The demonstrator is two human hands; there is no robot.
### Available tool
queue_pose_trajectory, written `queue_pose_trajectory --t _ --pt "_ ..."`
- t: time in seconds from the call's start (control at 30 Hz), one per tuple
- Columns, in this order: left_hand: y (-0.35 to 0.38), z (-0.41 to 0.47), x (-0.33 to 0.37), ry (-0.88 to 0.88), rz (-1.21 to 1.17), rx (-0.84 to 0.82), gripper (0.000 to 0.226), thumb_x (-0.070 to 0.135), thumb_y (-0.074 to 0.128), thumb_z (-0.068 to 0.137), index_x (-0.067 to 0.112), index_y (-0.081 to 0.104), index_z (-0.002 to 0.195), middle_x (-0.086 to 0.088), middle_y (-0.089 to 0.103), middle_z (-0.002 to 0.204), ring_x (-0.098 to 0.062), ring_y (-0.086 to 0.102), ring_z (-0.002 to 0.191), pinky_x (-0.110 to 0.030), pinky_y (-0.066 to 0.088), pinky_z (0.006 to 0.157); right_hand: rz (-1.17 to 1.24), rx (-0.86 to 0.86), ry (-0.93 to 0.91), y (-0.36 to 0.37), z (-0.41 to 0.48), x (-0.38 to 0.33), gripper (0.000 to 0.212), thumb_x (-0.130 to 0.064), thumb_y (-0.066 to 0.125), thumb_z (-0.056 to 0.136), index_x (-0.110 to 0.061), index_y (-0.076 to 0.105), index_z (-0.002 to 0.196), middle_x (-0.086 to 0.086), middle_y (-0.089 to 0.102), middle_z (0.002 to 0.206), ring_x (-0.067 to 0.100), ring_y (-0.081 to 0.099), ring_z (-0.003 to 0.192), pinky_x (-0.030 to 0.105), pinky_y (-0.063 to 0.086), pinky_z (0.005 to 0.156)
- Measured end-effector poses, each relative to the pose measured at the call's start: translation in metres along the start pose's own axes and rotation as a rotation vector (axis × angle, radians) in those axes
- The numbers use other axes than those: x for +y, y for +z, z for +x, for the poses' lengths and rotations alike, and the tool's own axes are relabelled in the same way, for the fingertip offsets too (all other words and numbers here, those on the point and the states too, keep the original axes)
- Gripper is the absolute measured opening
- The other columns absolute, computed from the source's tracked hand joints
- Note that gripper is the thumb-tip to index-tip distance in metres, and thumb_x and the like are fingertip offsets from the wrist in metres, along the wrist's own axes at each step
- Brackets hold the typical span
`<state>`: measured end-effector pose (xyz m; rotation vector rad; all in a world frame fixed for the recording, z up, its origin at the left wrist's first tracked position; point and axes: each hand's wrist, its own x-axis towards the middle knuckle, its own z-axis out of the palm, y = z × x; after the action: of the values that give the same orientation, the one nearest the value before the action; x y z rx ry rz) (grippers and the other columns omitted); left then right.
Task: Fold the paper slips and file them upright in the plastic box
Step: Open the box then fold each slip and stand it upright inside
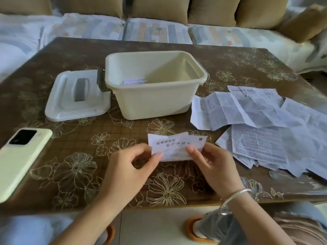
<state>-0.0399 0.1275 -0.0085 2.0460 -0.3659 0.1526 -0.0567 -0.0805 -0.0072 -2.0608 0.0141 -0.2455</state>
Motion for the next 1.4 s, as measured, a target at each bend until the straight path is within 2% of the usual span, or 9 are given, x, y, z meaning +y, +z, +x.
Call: queue_pose_trajectory --t 0.13,0.37,0.57,0.67,0.8,0.93,1.13,1.27,1.4 --pt "0.011 -0.008 -0.021 -0.067 0.185 0.078 0.043 0.062 0.057 0.082 0.025 0.076 0.091 0.015 0.062 0.095 -0.004 0.061 0.091 -0.032 0.052 0.081 -0.334 0.080 -0.139 0.010 -0.001 0.021 0.055 -0.063 0.049 0.085 -0.015 0.076 0.084 -0.020 0.066 0.088 0.010 0.056 0.095 0.026 0.050 0.073" --pt "0.019 0.000 -0.020 0.011 0.406 0.180 0.029 0.056 0.059 0.082 0.029 0.066 0.072 0.024 0.053 0.075 -0.007 0.046 0.086 -0.034 0.037 0.074 -0.503 0.200 -0.132 0.020 0.002 0.031 0.053 -0.064 0.046 0.083 -0.019 0.074 0.081 -0.013 0.062 0.083 0.014 0.045 0.091 0.030 0.043 0.075" --pt "0.026 0.002 -0.021 -0.034 0.562 0.179 0.020 0.043 0.073 0.075 0.029 0.059 0.071 0.012 0.057 0.087 -0.016 0.043 0.091 -0.033 0.032 0.074 -0.740 0.288 -0.056 0.029 0.002 0.025 0.044 -0.064 0.054 0.081 -0.021 0.061 0.073 -0.008 0.053 0.084 0.018 0.039 0.090 0.035 0.036 0.075" --pt "0.028 0.000 -0.020 -0.012 0.589 0.193 0.021 0.041 0.070 0.080 0.024 0.061 0.087 0.008 0.059 0.093 -0.019 0.047 0.092 -0.036 0.040 0.077 -0.777 0.298 -0.015 0.030 0.000 0.022 0.042 -0.065 0.056 0.077 -0.023 0.057 0.081 -0.006 0.052 0.088 0.018 0.037 0.092 0.035 0.032 0.079" --pt "0.027 0.000 -0.016 -0.010 0.557 0.158 0.053 0.034 0.069 0.078 0.014 0.055 0.125 -0.002 0.056 0.125 -0.021 0.049 0.113 -0.036 0.040 0.095 -0.732 0.327 0.014 0.030 -0.001 0.019 0.051 -0.064 0.060 0.075 -0.021 0.054 0.102 -0.004 0.056 0.096 0.020 0.041 0.096 0.033 0.028 0.082" --pt "0.028 0.003 -0.015 0.152 0.608 0.057 0.030 0.018 0.071 0.081 0.020 0.068 0.110 0.002 0.061 0.121 -0.021 0.049 0.120 -0.039 0.039 0.102 -0.721 0.302 -0.006 0.029 -0.002 0.020 0.049 -0.058 0.062 0.078 -0.021 0.055 0.109 -0.002 0.056 0.103 0.022 0.044 0.099 0.034 0.032 0.085" --pt "0.027 0.004 -0.017 0.202 0.578 -0.003 0.023 0.014 0.066 0.085 0.021 0.071 0.107 0.008 0.065 0.112 -0.017 0.055 0.110 -0.037 0.044 0.095 -0.590 0.183 -0.381 0.029 -0.016 0.014 0.013 -0.029 0.061 0.087 -0.022 0.072 0.092 -0.005 0.064 0.110 0.018 0.055 0.105 0.036 0.048 0.082" --pt "0.024 0.007 -0.018 0.171 0.523 -0.024 0.024 0.012 0.063 0.087 0.024 0.070 0.106 0.012 0.063 0.113 -0.012 0.052 0.109 -0.029 0.039 0.095 -0.647 0.017 -0.451 0.032 -0.018 0.016 0.026 -0.041 0.055 0.089 -0.028 0.073 0.103 -0.010 0.066 0.118 0.015 0.057 0.116 0.035 0.045 0.096" --pt "0.016 0.018 -0.016 0.111 0.440 -0.047 0.025 0.013 0.053 0.091 0.025 0.072 0.102 0.019 0.063 0.104 -0.006 0.051 0.102 -0.023 0.041 0.088 -0.743 0.015 -0.492 0.026 -0.008 0.012 0.029 -0.048 0.054 0.086 -0.029 0.073 0.098 -0.013 0.068 0.107 0.017 0.058 0.105 0.034 0.046 0.086"
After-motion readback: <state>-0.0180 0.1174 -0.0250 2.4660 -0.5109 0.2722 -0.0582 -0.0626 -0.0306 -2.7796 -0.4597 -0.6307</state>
